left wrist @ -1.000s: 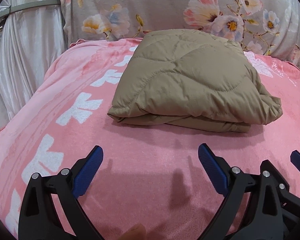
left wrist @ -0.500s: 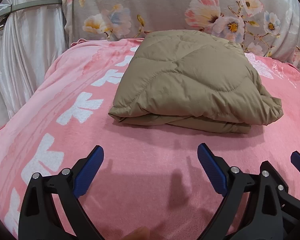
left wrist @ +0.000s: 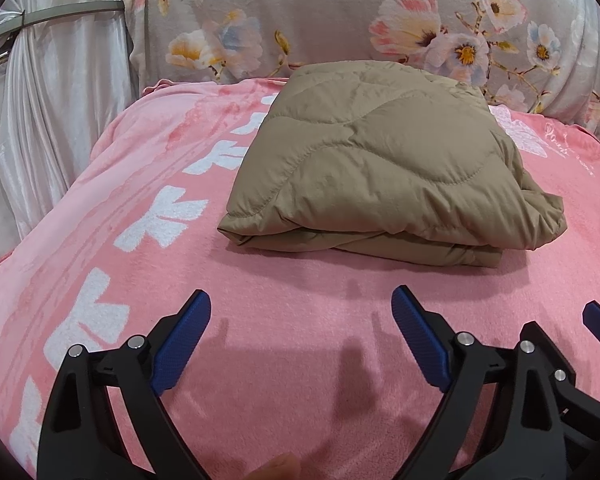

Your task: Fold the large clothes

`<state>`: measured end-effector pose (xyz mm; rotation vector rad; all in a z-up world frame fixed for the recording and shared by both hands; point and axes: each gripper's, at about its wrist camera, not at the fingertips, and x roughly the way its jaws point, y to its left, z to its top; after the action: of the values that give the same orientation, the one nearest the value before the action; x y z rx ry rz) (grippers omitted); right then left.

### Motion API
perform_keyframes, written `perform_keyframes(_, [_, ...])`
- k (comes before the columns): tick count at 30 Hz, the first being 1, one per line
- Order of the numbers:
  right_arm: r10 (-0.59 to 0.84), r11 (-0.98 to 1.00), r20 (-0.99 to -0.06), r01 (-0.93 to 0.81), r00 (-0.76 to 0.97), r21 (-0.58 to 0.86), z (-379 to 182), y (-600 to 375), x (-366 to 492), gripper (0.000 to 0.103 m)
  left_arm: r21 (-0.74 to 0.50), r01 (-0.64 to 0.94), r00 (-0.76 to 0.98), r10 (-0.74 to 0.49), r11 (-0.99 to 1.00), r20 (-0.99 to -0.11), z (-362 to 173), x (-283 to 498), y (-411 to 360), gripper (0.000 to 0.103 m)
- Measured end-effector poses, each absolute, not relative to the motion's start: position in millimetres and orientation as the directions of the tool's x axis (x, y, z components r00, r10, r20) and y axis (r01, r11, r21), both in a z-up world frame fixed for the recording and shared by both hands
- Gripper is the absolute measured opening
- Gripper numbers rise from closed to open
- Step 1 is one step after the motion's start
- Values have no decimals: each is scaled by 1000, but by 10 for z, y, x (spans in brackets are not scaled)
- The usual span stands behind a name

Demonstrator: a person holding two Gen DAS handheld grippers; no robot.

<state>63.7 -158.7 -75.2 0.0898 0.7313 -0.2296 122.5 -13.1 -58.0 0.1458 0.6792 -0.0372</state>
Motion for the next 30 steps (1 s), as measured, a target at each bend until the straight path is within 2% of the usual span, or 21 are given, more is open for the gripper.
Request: perform_keyframes(30, [-180,971,-670,240,720,-4,-755,-1596,628,68,124,83,781,13,989,-625,-568,1222,-122,85])
